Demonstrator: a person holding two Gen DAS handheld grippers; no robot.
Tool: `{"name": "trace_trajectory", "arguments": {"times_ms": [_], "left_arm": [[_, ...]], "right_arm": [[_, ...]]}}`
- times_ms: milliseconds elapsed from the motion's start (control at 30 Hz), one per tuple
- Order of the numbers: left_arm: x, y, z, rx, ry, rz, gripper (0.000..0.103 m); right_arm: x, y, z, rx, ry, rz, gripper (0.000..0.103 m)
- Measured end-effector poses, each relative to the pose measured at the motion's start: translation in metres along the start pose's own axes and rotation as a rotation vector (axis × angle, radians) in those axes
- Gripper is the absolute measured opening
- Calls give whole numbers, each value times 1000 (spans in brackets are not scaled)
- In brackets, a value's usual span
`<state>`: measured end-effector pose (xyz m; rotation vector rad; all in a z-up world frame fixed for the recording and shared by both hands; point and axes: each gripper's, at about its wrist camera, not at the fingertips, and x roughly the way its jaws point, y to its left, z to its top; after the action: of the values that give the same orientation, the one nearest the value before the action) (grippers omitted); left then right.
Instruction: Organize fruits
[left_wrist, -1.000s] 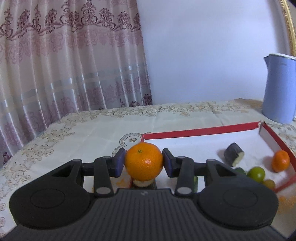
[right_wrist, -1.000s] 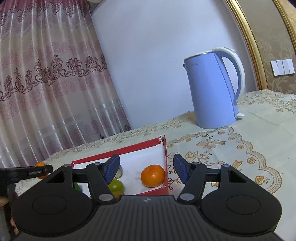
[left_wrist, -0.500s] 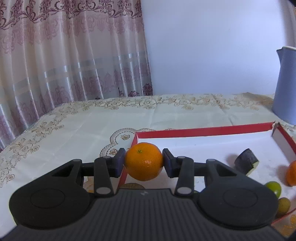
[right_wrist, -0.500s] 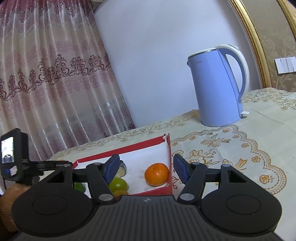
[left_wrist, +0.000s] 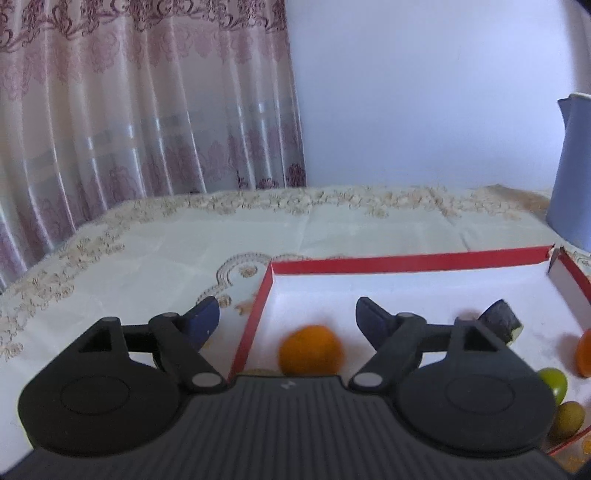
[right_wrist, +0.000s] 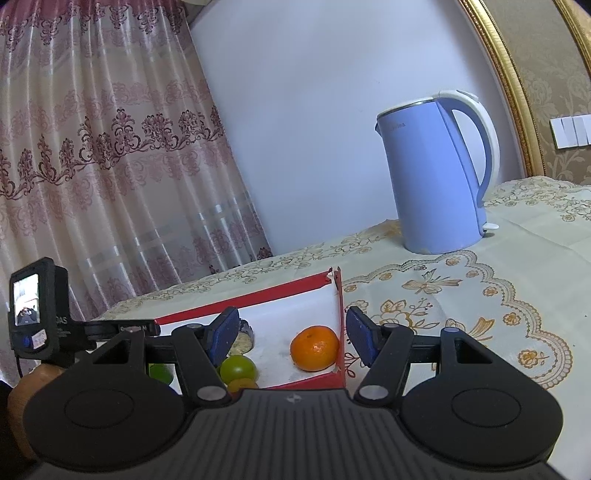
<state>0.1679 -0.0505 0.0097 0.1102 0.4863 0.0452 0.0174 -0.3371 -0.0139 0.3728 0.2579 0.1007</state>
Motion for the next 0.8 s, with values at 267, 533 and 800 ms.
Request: {"name": "trace_trajectory", "arguments": {"times_ms": [267,533,800], "left_arm": [[-11,1,-1,13,-21,-6,81],[-75,38,-12,-43,-104,-225,103],[-118,100,-30,-351,-99,-507,103]], "right_arm": [[2,-1,-1,-12,2,-25,63],[0,-3,-1,-16,-19,-46,63],[-4,-4,-1,-15,-42,-62,63]]}}
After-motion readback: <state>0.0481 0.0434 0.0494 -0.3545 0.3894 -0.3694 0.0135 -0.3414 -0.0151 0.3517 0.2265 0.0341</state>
